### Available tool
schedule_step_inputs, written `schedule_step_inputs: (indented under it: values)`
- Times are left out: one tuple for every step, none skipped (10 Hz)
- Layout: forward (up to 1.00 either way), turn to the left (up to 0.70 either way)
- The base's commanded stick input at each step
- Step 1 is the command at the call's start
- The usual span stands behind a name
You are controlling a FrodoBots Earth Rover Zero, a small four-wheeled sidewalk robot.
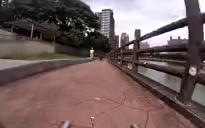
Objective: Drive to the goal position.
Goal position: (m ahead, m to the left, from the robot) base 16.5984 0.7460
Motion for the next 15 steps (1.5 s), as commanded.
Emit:
schedule_step_inputs:
  values:
    - [1.0, -0.39]
    - [1.0, -0.12]
    - [1.0, 0.0]
    - [1.0, 0.0]
    - [1.0, 0.0]
    - [1.0, 0.0]
    - [1.0, 0.0]
    - [1.0, 0.0]
    - [1.0, 0.0]
    - [1.0, 0.0]
    - [1.0, 0.0]
    - [1.0, 0.0]
    - [1.0, 0.0]
    - [1.0, 0.0]
    - [1.0, 0.0]
